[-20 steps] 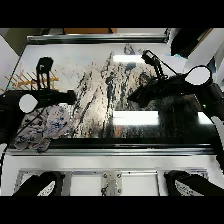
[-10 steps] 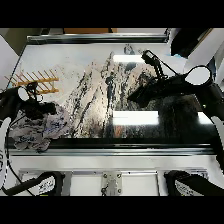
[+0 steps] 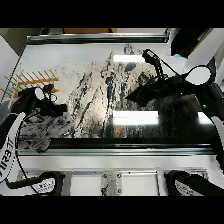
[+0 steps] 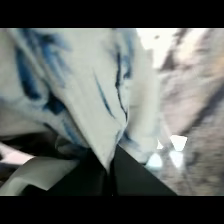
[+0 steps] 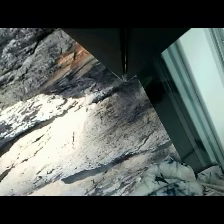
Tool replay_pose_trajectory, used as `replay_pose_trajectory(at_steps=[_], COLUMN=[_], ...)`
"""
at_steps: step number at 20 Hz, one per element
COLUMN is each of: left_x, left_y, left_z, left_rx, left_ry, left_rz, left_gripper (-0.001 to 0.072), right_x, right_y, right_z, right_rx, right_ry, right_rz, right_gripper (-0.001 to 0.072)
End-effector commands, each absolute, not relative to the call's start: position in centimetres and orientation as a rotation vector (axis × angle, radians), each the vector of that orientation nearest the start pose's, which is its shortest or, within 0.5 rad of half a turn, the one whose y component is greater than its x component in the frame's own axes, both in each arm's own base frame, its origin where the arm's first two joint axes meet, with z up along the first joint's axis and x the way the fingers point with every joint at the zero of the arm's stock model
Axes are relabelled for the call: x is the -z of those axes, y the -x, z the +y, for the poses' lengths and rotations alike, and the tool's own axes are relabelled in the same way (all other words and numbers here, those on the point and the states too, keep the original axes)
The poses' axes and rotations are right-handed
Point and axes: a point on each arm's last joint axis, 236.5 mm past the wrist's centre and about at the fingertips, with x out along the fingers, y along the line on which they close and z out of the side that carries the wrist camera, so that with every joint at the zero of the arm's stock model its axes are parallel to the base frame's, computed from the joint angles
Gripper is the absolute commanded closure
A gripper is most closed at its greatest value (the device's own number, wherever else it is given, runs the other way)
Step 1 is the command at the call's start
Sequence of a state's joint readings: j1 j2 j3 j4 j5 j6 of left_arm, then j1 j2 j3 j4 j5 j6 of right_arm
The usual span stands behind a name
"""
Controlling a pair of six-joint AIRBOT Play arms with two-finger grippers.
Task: Fold the clothes and pants, and hang the long-sleeved shirts on hangers.
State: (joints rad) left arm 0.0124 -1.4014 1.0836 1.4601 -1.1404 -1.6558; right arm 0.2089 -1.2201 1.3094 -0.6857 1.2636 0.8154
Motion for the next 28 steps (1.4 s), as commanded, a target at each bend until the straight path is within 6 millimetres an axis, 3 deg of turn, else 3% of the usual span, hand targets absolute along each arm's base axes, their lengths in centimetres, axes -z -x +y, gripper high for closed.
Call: replay_pose_trajectory(at_steps=[1, 3, 6, 8, 11, 12, 13, 15, 18, 21, 23, 25, 28], left_x=[-0.9, -6.3, -11.6, -12.8, -11.5, -11.1, -10.7, -9.8, -6.8, -1.4, 2.2, 5.0, 7.5], left_y=[-38.9, -39.2, -36.8, -34.4, -32.0, -32.1, -32.7, -34.9, -37.6, -35.6, -32.4, -29.5, -27.7], left_z=[-10.6, -17.8, -28.8, -35.6, -41.8, -42.4, -42.2, -38.7, -28.8, -18.9, -14.6, -13.0, -14.9], left_rx=[0.216, 0.394, 0.642, 0.783, 0.895, 0.901, 0.886, 0.784, 0.544, 0.320, 0.209, 0.161, 0.185], left_ry=[0.194, 0.157, 0.057, 0.005, -0.059, -0.069, -0.067, -0.010, 0.128, 0.248, 0.314, 0.341, 0.415], left_rz=[1.248, 1.111, 0.954, 0.905, 0.916, 0.931, 0.959, 1.045, 1.157, 1.297, 1.386, 1.448, 1.472], left_gripper=[0.0691, 0.0691, 0.0690, 0.0690, 0.0670, 0.0390, 0.0056, 0.0031, 0.0031, 0.0031, 0.0031, 0.0031, 0.0031], right_x=[-17.9, -19.7, -24.2, -26.6, -28.6, -29.0, -29.2, -29.2, -27.8, -26.0, -24.6, -23.1, -21.0], right_y=[-34.8, -38.0, -42.1, -42.3, -41.6, -41.4, -41.3, -41.0, -40.3, -39.9, -39.9, -39.8, -39.6], right_z=[25.1, 21.8, 14.2, 10.5, 7.5, 7.0, 6.7, 6.1, 6.1, 6.2, 6.2, 6.4, 6.4], right_rx=[-1.115, -0.949, -0.619, -0.509, -0.436, -0.423, -0.415, -0.396, -0.402, -0.411, -0.413, -0.414, -0.407], right_ry=[-0.012, -0.015, -0.107, -0.154, -0.164, -0.162, -0.161, -0.136, -0.101, -0.095, -0.105, -0.123, -0.163], right_rz=[0.714, 0.658, 0.530, 0.467, 0.417, 0.406, 0.400, 0.404, 0.464, 0.521, 0.552, 0.587, 0.636], right_gripper=[0.0697, 0.0698, 0.0697, 0.0697, 0.0697, 0.0697, 0.0698, 0.0697, 0.0697, 0.0697, 0.0697, 0.0697, 0.0697])
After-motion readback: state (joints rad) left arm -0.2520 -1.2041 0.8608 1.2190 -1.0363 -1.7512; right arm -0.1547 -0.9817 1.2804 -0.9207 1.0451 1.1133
